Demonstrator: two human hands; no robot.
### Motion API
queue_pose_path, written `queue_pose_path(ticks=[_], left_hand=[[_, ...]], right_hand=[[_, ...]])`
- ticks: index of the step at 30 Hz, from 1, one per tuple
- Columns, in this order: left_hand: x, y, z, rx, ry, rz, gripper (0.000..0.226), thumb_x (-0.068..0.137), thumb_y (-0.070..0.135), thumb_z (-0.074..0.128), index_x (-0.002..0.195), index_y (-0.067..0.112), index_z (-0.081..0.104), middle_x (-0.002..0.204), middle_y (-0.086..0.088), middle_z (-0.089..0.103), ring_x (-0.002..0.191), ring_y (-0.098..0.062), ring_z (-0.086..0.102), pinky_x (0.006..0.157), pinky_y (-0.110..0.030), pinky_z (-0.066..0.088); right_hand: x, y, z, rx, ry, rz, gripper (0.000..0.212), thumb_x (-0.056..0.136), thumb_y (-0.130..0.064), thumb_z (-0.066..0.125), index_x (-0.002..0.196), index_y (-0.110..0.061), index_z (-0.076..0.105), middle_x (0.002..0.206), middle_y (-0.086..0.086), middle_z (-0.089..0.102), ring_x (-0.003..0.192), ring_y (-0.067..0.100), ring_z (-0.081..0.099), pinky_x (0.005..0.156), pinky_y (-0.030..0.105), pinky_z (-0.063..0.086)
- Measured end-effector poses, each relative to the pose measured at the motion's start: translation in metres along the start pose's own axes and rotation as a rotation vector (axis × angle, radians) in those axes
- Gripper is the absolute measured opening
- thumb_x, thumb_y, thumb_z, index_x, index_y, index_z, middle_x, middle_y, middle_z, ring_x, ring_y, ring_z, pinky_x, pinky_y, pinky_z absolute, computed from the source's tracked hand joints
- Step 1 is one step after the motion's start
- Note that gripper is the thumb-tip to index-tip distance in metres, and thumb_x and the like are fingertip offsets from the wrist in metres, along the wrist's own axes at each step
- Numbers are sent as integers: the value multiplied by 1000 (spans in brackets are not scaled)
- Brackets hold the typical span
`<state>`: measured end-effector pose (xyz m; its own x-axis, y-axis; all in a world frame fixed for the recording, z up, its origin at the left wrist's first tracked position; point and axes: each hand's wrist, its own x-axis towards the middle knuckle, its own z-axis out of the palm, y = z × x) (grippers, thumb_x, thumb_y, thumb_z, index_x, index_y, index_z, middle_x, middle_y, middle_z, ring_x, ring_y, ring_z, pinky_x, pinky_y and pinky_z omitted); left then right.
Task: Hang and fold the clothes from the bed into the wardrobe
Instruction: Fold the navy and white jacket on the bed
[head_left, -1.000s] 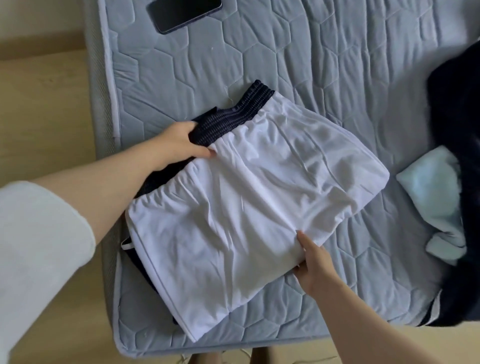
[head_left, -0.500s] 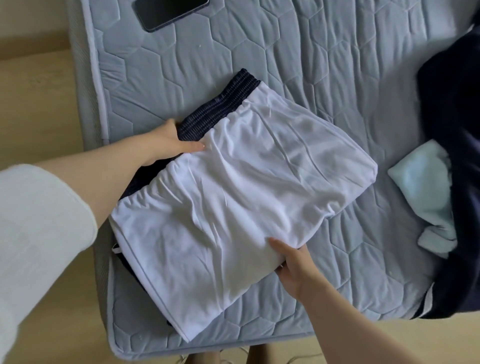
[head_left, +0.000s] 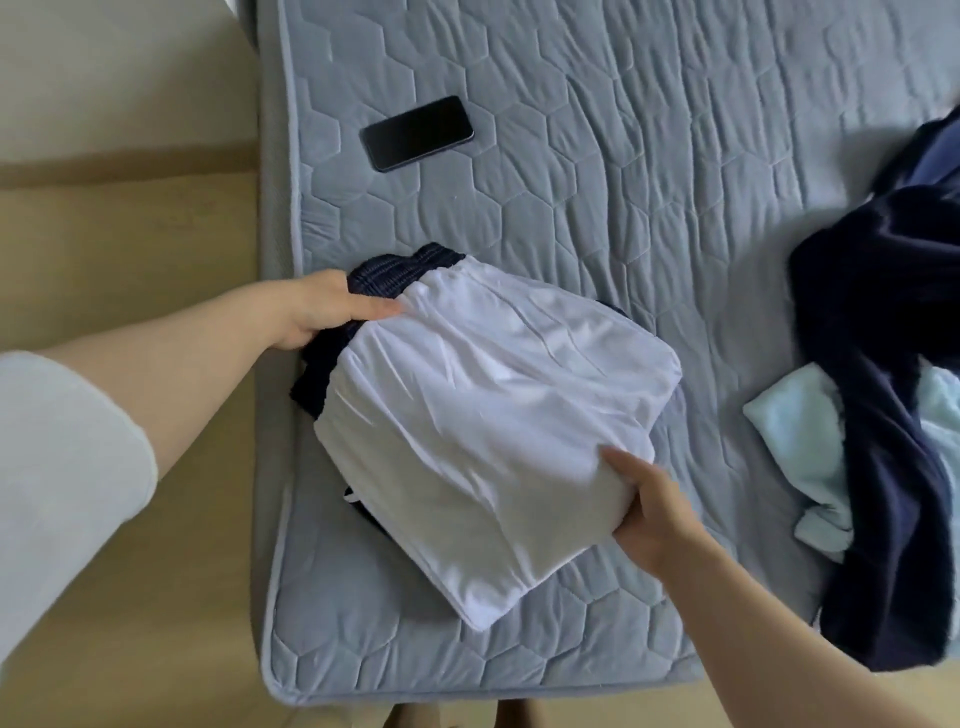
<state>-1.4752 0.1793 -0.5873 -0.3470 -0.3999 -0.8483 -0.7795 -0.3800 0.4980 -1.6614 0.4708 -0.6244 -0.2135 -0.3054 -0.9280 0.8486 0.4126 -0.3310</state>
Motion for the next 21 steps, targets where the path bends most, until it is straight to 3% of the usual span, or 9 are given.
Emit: queue_pose_path(ticks=[2, 6, 11, 13, 16, 19, 21], left_hand=[[-19, 15, -8, -116, 120, 70, 34, 79, 39, 66, 104, 15, 62, 97, -1, 67, 86, -15, 63, 66, -26, 47], [-55, 43, -21, -375, 341, 258, 30, 86, 39, 61, 103, 14, 60, 93, 3, 65, 82, -11, 62, 64, -25, 48], [-104, 33, -24, -489, 362, 394, 29, 87, 24, 61, 112, 11, 57, 97, 5, 65, 87, -6, 62, 74, -18, 48], [-115, 6, -17, -442, 331, 349, 29, 84, 19, 63, 111, 12, 57, 102, 4, 63, 96, -10, 59, 84, -19, 42], [-116, -52, 1, -320, 281, 164, 40, 79, 22, 70, 116, 14, 55, 104, 5, 61, 96, -7, 55, 81, -17, 38], [-107, -120, 26, -211, 181, -48, 43, 78, 19, 74, 117, 15, 58, 106, 6, 61, 93, -5, 54, 76, -15, 39], [-100, -166, 45, -39, 92, -226, 24, 80, 23, 72, 102, 15, 63, 103, 3, 59, 93, -10, 54, 76, -18, 41]], right_hand=[[-13, -36, 18, -23, 3, -71, 32, 86, -14, 59, 117, -9, 60, 95, 8, 70, 79, 22, 66, 64, 33, 55], [-43, -102, 53, -24, 32, -261, 33, 85, -21, 60, 117, -13, 59, 98, 7, 66, 83, 23, 61, 69, 34, 51], [-75, -134, 71, -34, 81, -403, 38, 79, -30, 65, 115, -19, 60, 113, 3, 63, 98, 21, 60, 83, 31, 49], [-78, -123, 66, -84, 107, -392, 23, 78, -28, 68, 99, -19, 65, 104, 2, 64, 86, 19, 60, 74, 26, 47], [-68, -89, 47, -238, 166, -327, 7, 79, -26, 69, 79, -22, 63, 88, 0, 62, 72, 16, 56, 64, 26, 42], [-47, -40, 23, -425, 227, -160, 11, 81, -27, 67, 85, -19, 61, 87, 2, 59, 76, 18, 55, 75, 32, 40], [-35, -6, 7, -550, 236, -36, 18, 82, -25, 67, 95, -16, 59, 90, 5, 59, 83, 21, 53, 83, 35, 40]])
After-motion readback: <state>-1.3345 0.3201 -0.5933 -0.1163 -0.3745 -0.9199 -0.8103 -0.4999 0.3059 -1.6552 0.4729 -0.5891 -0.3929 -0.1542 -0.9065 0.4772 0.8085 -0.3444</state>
